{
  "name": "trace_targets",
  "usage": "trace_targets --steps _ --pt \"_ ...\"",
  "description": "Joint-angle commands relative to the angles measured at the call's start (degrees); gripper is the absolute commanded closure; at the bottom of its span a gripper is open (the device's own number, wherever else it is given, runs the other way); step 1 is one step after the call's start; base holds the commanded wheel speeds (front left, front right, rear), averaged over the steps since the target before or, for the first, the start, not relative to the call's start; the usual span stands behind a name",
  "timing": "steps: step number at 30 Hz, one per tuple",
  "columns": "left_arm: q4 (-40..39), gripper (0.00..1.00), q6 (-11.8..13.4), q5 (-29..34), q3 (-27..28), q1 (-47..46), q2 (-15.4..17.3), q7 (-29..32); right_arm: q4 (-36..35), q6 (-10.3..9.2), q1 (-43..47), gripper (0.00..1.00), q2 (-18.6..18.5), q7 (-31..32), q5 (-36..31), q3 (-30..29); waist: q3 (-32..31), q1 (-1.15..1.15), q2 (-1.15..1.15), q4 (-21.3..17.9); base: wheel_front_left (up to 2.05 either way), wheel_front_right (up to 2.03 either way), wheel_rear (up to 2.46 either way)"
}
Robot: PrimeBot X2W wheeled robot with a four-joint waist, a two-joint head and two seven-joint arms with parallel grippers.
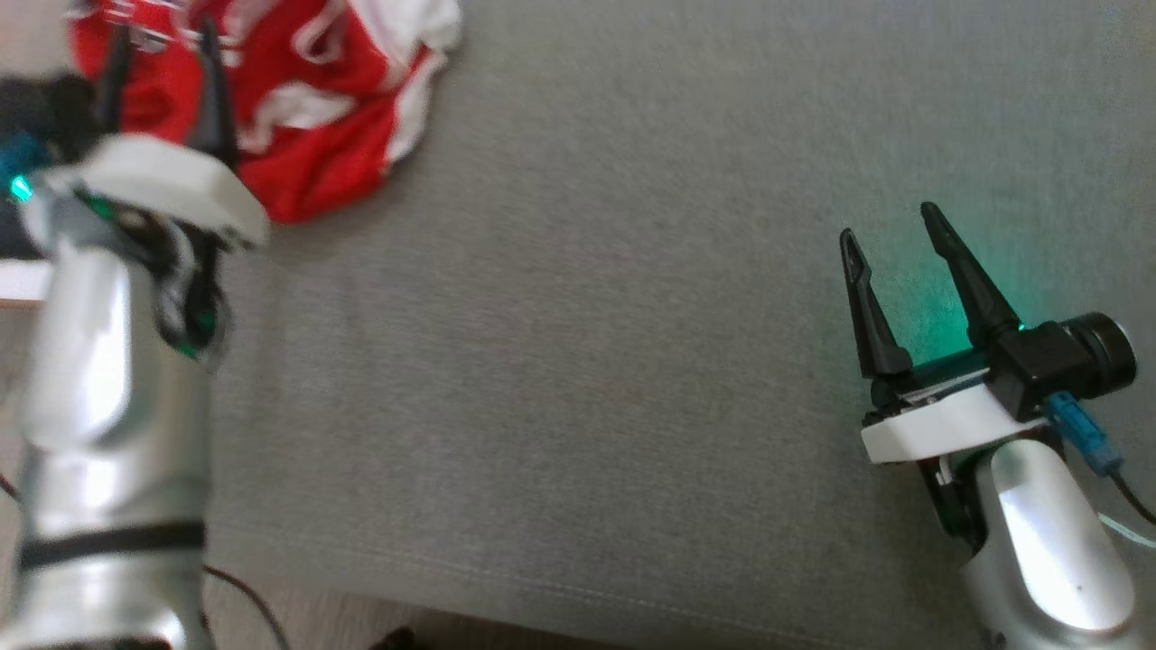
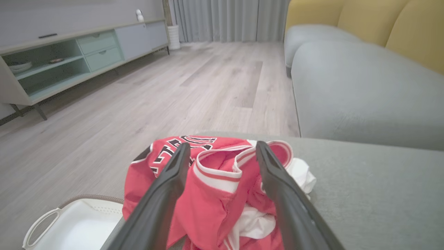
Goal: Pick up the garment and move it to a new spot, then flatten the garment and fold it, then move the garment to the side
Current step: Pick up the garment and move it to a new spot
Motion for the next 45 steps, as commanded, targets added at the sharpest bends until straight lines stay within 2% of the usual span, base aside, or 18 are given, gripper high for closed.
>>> trace_targets --steps 1,4,11,12,13,14,18,23,26,30,36,45 --pt "1.01 0.0 0.95 0.71 2.23 -3.35 4.12 1.18 -2.29 -0.04 -0.89 0.0 -0.48 -0.62 0.14 1.36 6.27 -0.02 0.0 -4.3 0.0 0.0 0.0" --pt "8.8 0.0 3.29 1.31 3.35 -9.42 6.53 3.21 -3.03 -0.04 -0.94 0.0 -1.22 -0.62 0.32 1.4 7.92 -0.02 0.0 -5.43 0.0 0.0 0.0" --pt "21.79 0.0 4.83 2.35 2.76 -14.43 8.87 4.86 -3.52 -0.04 -0.62 0.0 -1.38 -0.62 0.61 1.53 7.83 -0.02 0.0 -6.82 0.0 0.0 0.0" --pt "23.14 0.31 4.69 2.25 2.68 -14.91 8.92 4.64 -3.54 -0.04 -0.46 0.0 -1.36 -0.62 0.64 1.53 7.6 -0.02 0.0 -6.88 0.0 0.0 0.0" --pt "24.34 0.75 4.55 2.23 2.53 -15.36 9.02 4.28 -3.56 -0.04 -0.31 0.0 -1.33 -0.62 0.63 1.5 7.38 -0.02 0.0 -6.92 0.0 0.0 0.0" --pt "25.38 1.0 4.36 2.2 2.38 -15.77 9.08 3.77 -3.53 -0.04 -0.17 0.0 -1.33 -0.62 0.59 1.47 7.08 -0.02 0.0 -6.91 0.0 0.0 0.0" --pt "27.72 1.0 3.26 2.24 1.52 -16.98 9.26 0.62 -3.2 -0.04 0.77 0.0 -0.79 -0.62 0.64 1.09 4.62 -0.02 0.0 -6.59 0.0 0.0 0.0" --pt "26.95 1.0 1.54 2.81 -0.03 -18.67 9.99 -2.96 -2.28 -0.04 2.79 0.0 0.84 -0.62 1.28 1.02 -0.33 -0.02 0.0 -6.13 0.0 0.0 0.0" --pt "25.77 1.0 0.71 3.13 -0.82 -19.47 10.34 -3.16 -2.02 -0.04 3.67 0.0 1.71 -0.62 1.65 1.01 -2.44 -0.02 0.0 -6.1 0.0 0.0 0.0" --pt "21.4 1.0 -1.73 3.25 -2.9 -20.72 10.25 -1.32 -1.41 -0.04 5.38 0.0 3.27 -0.62 2.27 1.44 -6.38 -0.02 0.0 -6.73 0.0 0.0 0.0" --pt "8.25 1.0 -4.3 0.07 -6.85 -20.04 9.47 5.95 -1.02 -0.04 7.3 0.0 4.7 -0.62 3.2 1.31 -11.51 -0.02 0.0 -9.61 0.0 0.0 0.0" --pt "-22.36 1.0 -4.64 -13.36 -14.3 -14.84 10.7 23.15 -1.7 -0.04 8.77 0.0 5.28 -0.62 4.28 1.4 -14.25 -0.02 0.0 -16.86 0.0 0.0 0.0"
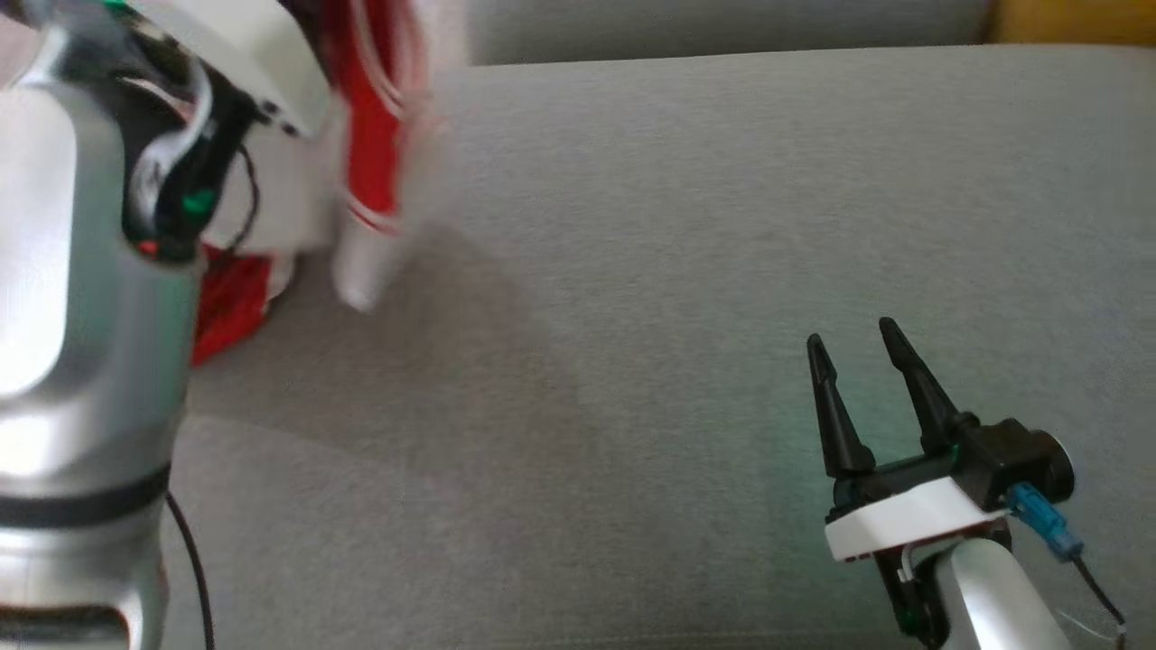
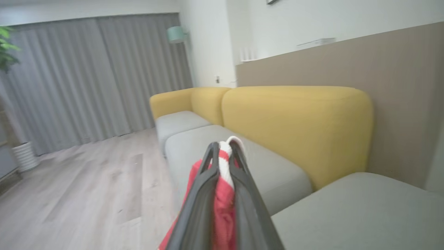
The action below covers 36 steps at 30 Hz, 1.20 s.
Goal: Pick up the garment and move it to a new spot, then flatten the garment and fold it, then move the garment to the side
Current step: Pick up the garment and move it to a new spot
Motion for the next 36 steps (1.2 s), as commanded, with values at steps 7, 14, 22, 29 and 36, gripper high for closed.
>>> trace_targets --steps 7,14,22,29,36 --pt "-14.29 1.0 0.44 -4.59 -1.33 0.82 0.99 8.17 -3.52 -0.04 -1.65 0.0 0.45 -0.36 3.31 3.62 0.58 0.0 0.0 -9.62 0.0 0.0 0.0" --pt "-7.14 1.0 2.24 -4.7 -7.57 4.49 -6.77 5.06 -4.88 -0.04 -2.73 0.0 0.46 -0.36 6.34 4.94 2.18 0.0 0.0 -16.92 0.0 0.0 0.0" --pt "10.71 1.0 11.31 -13.4 -21.37 6.96 -10.8 -10.4 -5.29 -0.04 -3.52 0.0 0.46 -0.36 9.04 6.27 4.24 0.0 0.0 -23.09 0.0 0.0 0.0" --pt "16.78 0.0 16.4 -21.88 -34.88 3.94 -10.82 -17.82 -5.22 -0.04 -3.46 0.0 0.46 -0.36 9.57 5.6 4.79 0.0 0.0 -24.04 0.0 0.0 0.0" --pt "15.59 0.0 18.31 -29.16 -39.05 3.5 -10.83 -25.42 -5.39 -0.04 -1.93 0.0 0.46 -0.36 8.46 3.36 3.27 0.0 0.0 -20.77 0.0 0.0 0.0"
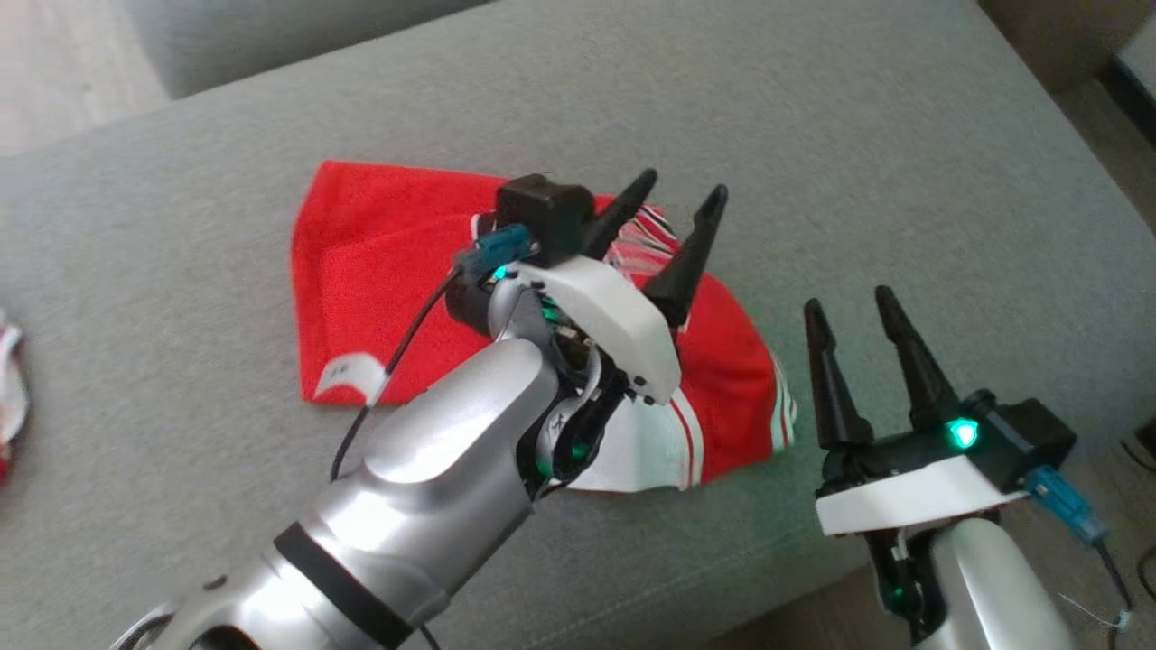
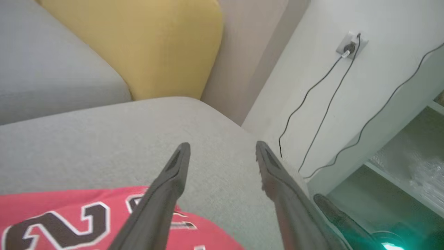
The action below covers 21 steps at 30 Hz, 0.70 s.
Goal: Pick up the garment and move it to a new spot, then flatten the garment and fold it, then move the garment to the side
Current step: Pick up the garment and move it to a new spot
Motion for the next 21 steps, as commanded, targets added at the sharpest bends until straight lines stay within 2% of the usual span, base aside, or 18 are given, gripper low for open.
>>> trace_targets --steps 1,4,10,14,17,21 --pt "-2.16 0.0 0.72 -0.14 2.07 -1.78 0.51 -2.17 -2.14 -0.04 -0.29 0.0 -0.02 -0.36 -0.65 0.49 -1.12 0.0 0.0 1.58 0.0 0.0 0.0" --pt "-3.61 0.0 2.72 1.04 3.78 1.16 2.72 -5.15 -2.69 -0.04 0.58 0.0 -0.02 -0.36 -1.92 -1.15 -2.28 0.0 0.0 3.56 0.0 0.0 0.0" --pt "-10.37 0.0 8.73 5.8 9.48 12.16 10.66 -7.03 -3.98 -0.04 2.66 0.0 -0.02 -0.36 -4.96 -5.16 -4.08 0.0 0.0 7.89 0.0 0.0 0.0" --pt "-16.29 0.0 11.74 14.01 14.43 20.91 14.55 -7.09 -4.45 -0.04 4.11 0.0 -0.02 -0.36 -7.22 -7.58 -4.93 0.0 0.0 10.91 0.0 0.0 0.0" --pt "-19.87 0.0 12.21 19.83 19.68 29.62 14.79 -7.1 -4.68 -0.04 5.8 0.0 -0.02 -0.36 -8.42 -9.97 -5.98 0.0 0.0 14.01 0.0 0.0 0.0" --pt "-22.36 0.0 11.13 24.57 25.98 36.39 13.05 -7.1 -4.57 -0.04 7.21 0.0 -0.02 -0.36 -9.89 -11.32 -6.8 0.0 0.0 16.48 0.0 0.0 0.0"
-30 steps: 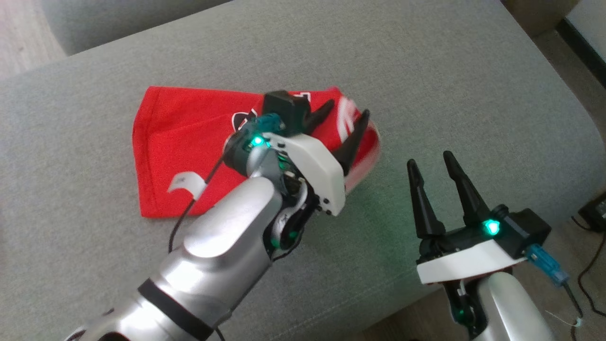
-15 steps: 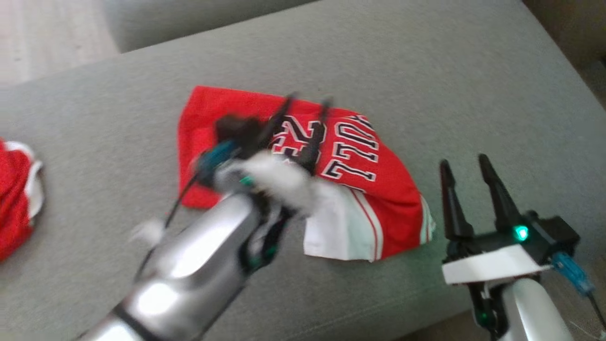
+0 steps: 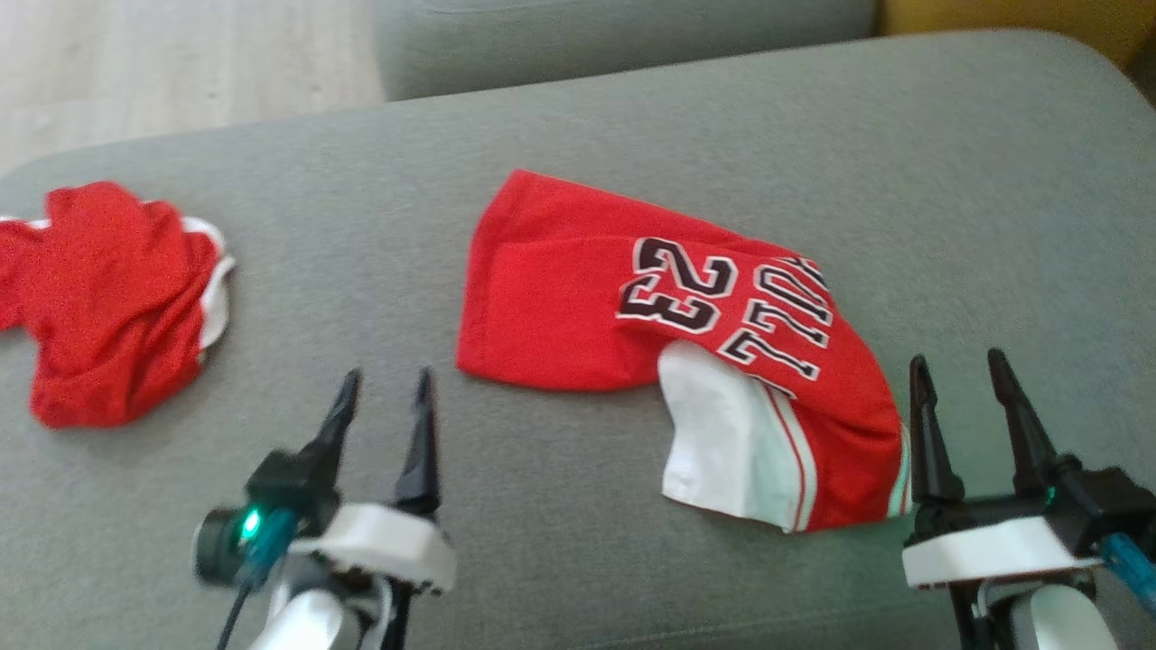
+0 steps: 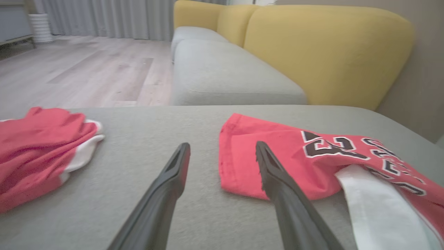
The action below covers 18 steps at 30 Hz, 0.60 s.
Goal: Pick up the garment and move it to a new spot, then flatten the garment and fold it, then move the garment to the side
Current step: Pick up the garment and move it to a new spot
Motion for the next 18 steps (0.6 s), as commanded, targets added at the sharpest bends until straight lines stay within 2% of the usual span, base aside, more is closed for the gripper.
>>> trace_targets --steps 1,4,9,11,12,18 --pt "-2.44 0.0 -0.81 1.98 4.72 -0.05 -0.52 -0.68 -1.75 -0.04 -0.45 0.0 -0.24 -0.36 -0.82 0.81 -1.17 0.0 0.0 2.08 0.0 0.0 0.0" --pt "-2.5 0.0 -2.79 4.79 9.04 3.72 -2.18 -0.68 -1.46 -0.04 0.71 0.0 -0.24 -0.36 -1.49 0.21 -1.79 0.0 0.0 3.55 0.0 0.0 0.0" --pt "-1.76 0.0 -7.9 9.25 15.64 8.14 -4.64 -0.68 -0.67 -0.04 2.99 0.0 -0.24 -0.36 -2.39 -0.7 -3.83 0.0 0.0 5.44 0.0 0.0 0.0" --pt "-1.41 0.0 -9.63 10.71 18.3 9.82 -5.68 -0.68 -0.57 -0.04 3.81 0.0 -0.24 -0.36 -2.75 -0.93 -4.42 0.0 0.0 5.89 0.0 0.0 0.0" --pt "-1.41 0.0 -9.63 10.71 18.3 9.82 -5.68 -0.68 -0.57 -0.04 3.81 0.0 -0.24 -0.36 -2.75 -0.93 -4.42 0.0 0.0 5.89 0.0 0.0 0.0" --pt "-0.49 0.0 -14.71 14.19 24.96 12.98 -8.79 -0.68 0.26 -0.04 5.03 0.0 -0.24 -0.36 -2.79 -0.99 -5.4 0.0 0.0 6.67 0.0 0.0 0.0"
